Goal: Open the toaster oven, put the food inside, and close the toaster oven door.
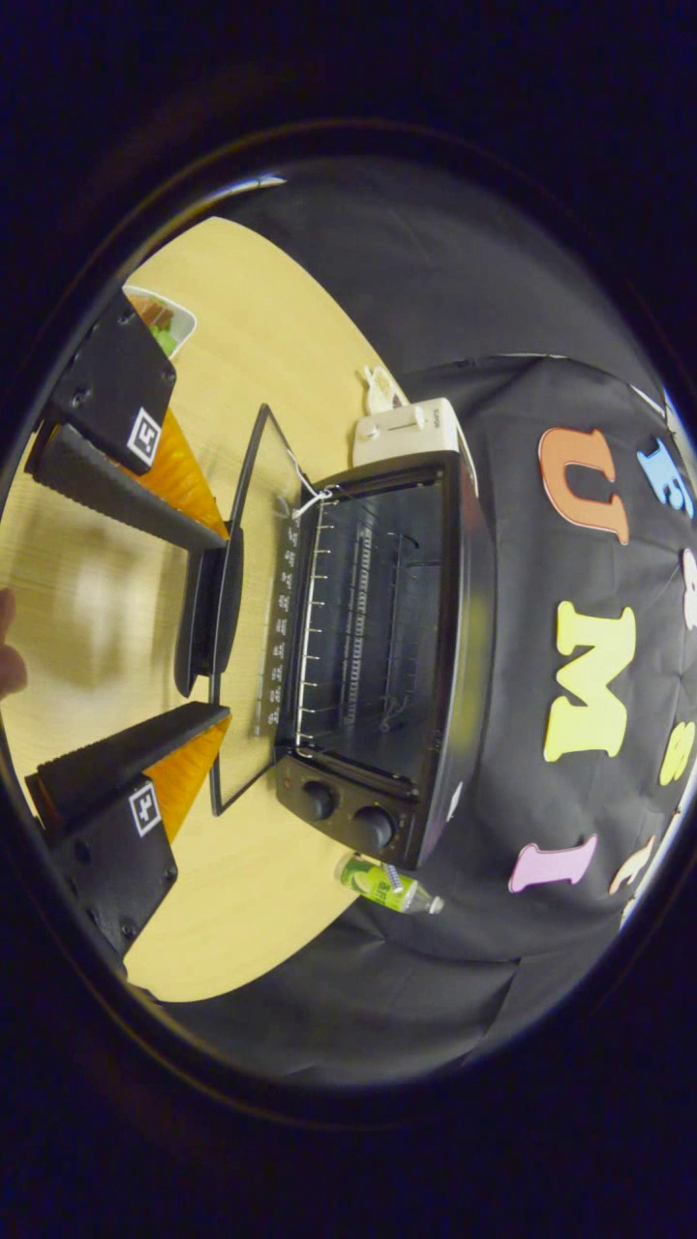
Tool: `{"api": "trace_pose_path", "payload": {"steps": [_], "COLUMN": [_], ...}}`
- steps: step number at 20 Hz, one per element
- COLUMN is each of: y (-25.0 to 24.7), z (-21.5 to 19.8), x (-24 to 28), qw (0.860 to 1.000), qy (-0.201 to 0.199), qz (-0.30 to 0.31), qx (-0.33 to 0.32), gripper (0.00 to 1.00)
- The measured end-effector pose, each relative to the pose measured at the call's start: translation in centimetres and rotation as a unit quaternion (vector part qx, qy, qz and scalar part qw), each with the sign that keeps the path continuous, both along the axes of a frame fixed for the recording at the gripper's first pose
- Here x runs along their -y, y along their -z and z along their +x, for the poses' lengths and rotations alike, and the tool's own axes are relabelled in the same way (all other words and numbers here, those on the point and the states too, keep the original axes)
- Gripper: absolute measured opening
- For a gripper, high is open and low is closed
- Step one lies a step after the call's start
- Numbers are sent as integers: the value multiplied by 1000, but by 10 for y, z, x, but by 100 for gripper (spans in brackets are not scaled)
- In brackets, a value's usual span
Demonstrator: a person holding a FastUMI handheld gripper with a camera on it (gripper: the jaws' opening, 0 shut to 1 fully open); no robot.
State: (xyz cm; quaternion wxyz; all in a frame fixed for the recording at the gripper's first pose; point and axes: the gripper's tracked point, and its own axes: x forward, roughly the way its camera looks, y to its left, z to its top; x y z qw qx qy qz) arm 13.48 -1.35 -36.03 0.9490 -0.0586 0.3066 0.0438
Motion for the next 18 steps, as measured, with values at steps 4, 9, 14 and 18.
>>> {"api": "trace_pose_path", "payload": {"steps": [4, 9, 14, 18], "y": [-51, -118, -158, -136], "z": [-36, -76, -109, -141], "x": [12, 24, 12, -30], "qw": [1000, 999, 993, 975], "qy": [-8, -24, -38, -93], "qz": [17, 35, 113, 173], "qx": [17, 25, -9, -101], "gripper": [100, 100, 100, 100]}}
